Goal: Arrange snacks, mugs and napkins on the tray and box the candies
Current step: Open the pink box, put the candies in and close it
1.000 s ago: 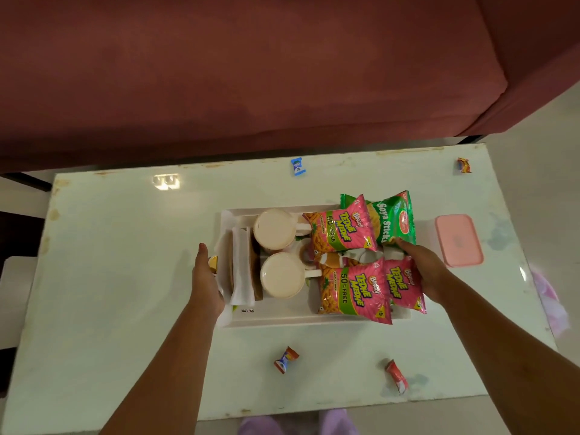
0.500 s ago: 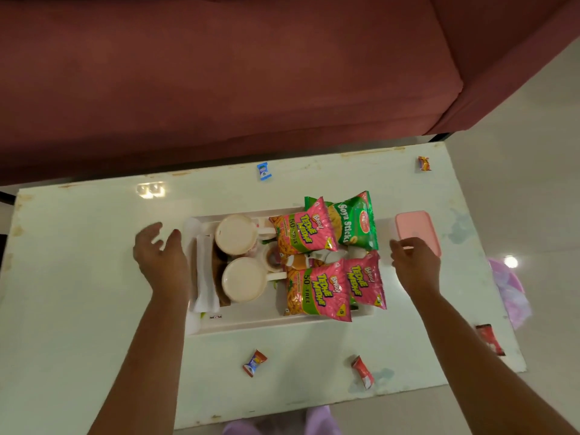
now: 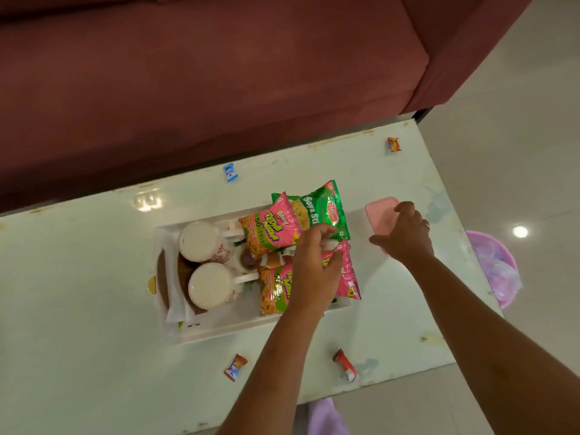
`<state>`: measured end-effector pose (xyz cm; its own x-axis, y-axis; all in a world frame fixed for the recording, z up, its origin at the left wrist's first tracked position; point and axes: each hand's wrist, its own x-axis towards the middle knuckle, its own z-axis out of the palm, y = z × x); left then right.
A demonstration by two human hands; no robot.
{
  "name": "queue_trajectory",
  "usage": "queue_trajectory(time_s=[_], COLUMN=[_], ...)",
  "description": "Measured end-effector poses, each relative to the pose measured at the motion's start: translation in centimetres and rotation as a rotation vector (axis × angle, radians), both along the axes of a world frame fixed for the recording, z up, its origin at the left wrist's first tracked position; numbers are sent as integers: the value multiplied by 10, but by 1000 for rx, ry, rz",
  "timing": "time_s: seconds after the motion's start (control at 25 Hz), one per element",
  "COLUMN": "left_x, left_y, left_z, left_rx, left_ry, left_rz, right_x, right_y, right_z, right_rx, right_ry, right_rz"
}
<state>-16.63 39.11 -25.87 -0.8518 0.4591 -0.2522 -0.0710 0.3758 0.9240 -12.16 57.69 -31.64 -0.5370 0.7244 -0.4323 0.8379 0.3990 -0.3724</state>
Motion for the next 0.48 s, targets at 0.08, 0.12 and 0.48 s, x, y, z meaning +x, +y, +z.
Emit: queue_trajectory(time_s=[0.08, 0.12, 0.48], left_x=[-2, -5, -38], left_y=[9, 13, 66], left_z=[-5, -8, -7], left_rx=[-43, -77, -320], left_ry=[-24, -38, -77], left_rz=[-68, -110, -726], right_x=[12, 19, 45], right_y=[8, 10, 25], right_z=[9, 16, 60], right_rx=[-174, -281, -500], right_ry=[107, 163, 214], right_rz=[-7, -16, 278])
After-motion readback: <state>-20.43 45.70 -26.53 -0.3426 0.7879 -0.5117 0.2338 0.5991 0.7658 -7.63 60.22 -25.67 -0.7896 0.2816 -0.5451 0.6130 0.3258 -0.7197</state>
